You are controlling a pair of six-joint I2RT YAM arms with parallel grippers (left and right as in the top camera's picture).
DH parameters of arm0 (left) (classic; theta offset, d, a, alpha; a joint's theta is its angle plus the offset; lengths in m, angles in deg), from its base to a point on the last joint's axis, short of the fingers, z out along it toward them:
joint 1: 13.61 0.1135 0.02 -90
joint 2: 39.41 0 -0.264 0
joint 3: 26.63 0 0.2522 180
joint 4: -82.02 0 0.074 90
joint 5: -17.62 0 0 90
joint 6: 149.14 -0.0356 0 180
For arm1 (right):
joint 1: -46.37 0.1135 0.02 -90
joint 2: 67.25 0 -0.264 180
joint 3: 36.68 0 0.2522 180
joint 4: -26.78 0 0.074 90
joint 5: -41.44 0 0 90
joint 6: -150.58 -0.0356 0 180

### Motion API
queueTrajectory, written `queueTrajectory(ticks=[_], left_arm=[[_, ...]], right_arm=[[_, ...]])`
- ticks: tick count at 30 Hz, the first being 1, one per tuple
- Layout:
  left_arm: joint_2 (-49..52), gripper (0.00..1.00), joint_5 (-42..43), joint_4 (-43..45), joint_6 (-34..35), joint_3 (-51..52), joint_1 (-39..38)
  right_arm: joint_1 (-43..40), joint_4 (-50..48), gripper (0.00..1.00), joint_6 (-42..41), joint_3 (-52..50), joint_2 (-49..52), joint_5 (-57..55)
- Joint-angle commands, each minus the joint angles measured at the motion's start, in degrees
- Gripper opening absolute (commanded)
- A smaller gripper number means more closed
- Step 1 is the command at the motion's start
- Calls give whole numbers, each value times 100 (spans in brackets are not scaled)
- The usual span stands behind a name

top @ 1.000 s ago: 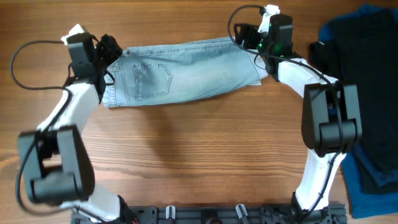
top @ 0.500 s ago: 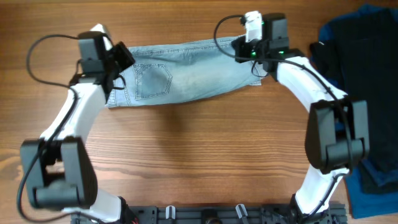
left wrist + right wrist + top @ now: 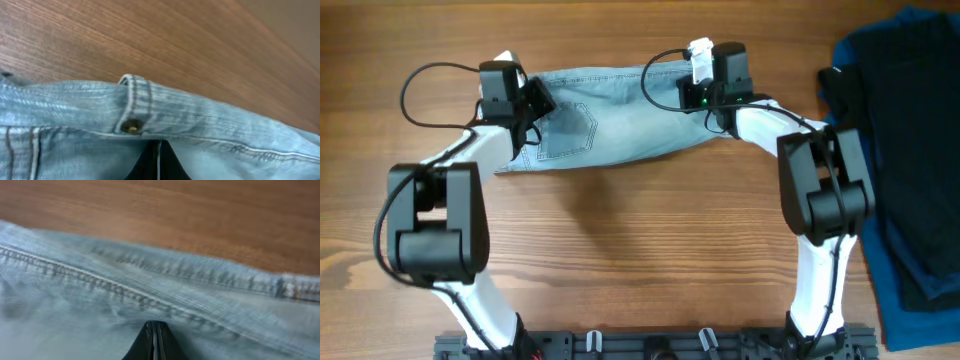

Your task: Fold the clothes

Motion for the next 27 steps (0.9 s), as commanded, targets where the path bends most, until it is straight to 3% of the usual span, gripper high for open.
queueTrajectory(ticks=[1,10,15,20,27], left_arm=[[439,5,-466,474,-94,-20,7],[527,4,-723,1067,-238,-22,7],[48,4,-726,1047,-544,-24,7],[-822,6,-726,531,-544,-26,7],[-1456,8,-737,-1224,-542,-24,7]], right_arm=[[-9,-654,4,76,42,426,-625],[-9,-2177,4,76,44,811,-1360],[-13,-2315,4,50,44,643,-1362],[-9,-1440,4,-387,42,-227,-1329],[-7,1392,4,-501,42,-1714,-791]])
